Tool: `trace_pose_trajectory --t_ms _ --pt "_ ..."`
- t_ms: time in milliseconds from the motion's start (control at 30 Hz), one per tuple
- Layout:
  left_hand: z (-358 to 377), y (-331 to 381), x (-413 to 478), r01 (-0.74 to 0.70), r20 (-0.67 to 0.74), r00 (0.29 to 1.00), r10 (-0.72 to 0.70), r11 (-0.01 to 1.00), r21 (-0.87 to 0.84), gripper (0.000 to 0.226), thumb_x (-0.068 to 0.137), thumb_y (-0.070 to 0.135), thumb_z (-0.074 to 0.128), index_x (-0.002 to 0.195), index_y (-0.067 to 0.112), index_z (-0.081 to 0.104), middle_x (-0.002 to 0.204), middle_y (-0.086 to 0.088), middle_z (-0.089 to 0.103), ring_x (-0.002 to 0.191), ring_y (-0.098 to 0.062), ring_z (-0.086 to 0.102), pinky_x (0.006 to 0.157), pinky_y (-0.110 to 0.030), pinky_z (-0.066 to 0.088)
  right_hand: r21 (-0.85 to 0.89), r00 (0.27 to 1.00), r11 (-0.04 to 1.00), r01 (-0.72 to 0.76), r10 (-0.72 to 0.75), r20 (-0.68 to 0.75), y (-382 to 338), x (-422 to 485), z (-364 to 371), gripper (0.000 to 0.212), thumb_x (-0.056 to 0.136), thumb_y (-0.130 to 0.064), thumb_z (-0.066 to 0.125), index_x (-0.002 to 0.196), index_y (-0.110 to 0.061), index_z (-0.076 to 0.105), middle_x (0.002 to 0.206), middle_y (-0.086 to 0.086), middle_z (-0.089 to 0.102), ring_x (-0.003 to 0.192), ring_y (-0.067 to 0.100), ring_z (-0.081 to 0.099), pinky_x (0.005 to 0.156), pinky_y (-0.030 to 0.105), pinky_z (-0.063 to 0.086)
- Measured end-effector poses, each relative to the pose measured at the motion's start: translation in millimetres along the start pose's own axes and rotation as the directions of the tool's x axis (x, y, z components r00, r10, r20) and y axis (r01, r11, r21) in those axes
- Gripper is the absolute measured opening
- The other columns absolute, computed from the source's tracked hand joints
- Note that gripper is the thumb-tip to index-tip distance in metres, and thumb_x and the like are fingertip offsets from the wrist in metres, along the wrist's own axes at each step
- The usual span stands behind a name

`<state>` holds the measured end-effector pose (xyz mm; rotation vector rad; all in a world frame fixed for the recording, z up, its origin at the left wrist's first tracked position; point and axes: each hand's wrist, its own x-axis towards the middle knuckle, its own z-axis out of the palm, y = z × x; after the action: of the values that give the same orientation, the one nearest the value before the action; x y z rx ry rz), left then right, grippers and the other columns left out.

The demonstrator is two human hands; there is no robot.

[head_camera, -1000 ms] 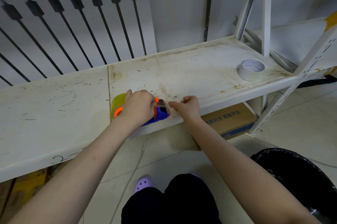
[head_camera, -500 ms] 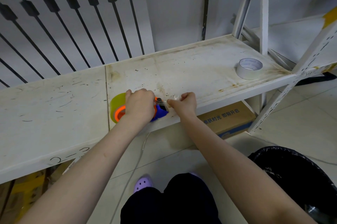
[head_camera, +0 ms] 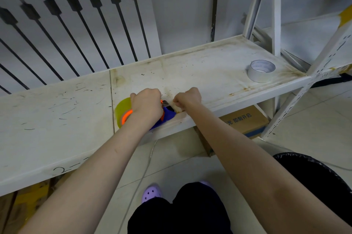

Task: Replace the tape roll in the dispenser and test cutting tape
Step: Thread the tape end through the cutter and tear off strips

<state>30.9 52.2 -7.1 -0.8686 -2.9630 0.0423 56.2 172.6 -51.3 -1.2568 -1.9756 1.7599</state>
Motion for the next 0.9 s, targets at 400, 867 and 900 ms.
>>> trace_pose_trajectory --t_ms 400,867,900 --pt "-2.7 -5.6 18.8 0.01 0.036 0.999 -0.011 1.0 0.013 0.008 0.082 0.018 0.062 0.087 0.018 0.068 0.08 -0.001 0.061 0.091 -0.025 0.06 0.105 -0.045 0.029 0.081 0.993 0.992 0.1 -0.104 0.051 0.8 -0.5 2.9 0.041 0.082 -0.002 0.06 0.119 -0.006 0.043 0.11 0.011 0.047 0.087 0.02 0.051 0.053 0.021 0.039" --pt "-4.2 -10.1 4.2 -0.091 0.081 0.993 0.084 0.992 0.086 0.016 0.087 0.016 0.05 0.086 0.016 0.066 0.096 -0.005 0.064 0.1 -0.026 0.059 0.113 -0.048 0.021 0.104 0.997 0.991 0.081 -0.083 0.011 0.8 -7.4 7.1 0.055 0.074 -0.002 0.071 0.123 -0.003 0.045 0.125 0.015 0.049 0.082 0.015 0.052 0.063 0.023 0.044" --pt "-3.4 -9.1 3.8 -0.095 0.081 0.993 0.087 0.99 0.104 0.015 0.087 0.014 0.05 0.089 0.016 0.065 0.101 -0.006 0.064 0.102 -0.026 0.059 0.112 -0.045 0.023 0.075 0.994 0.992 0.106 -0.107 0.012 2.7 -8.3 7.5 0.055 0.074 -0.002 0.071 0.123 -0.003 0.046 0.123 0.014 0.049 0.072 0.009 0.048 0.056 0.02 0.041"
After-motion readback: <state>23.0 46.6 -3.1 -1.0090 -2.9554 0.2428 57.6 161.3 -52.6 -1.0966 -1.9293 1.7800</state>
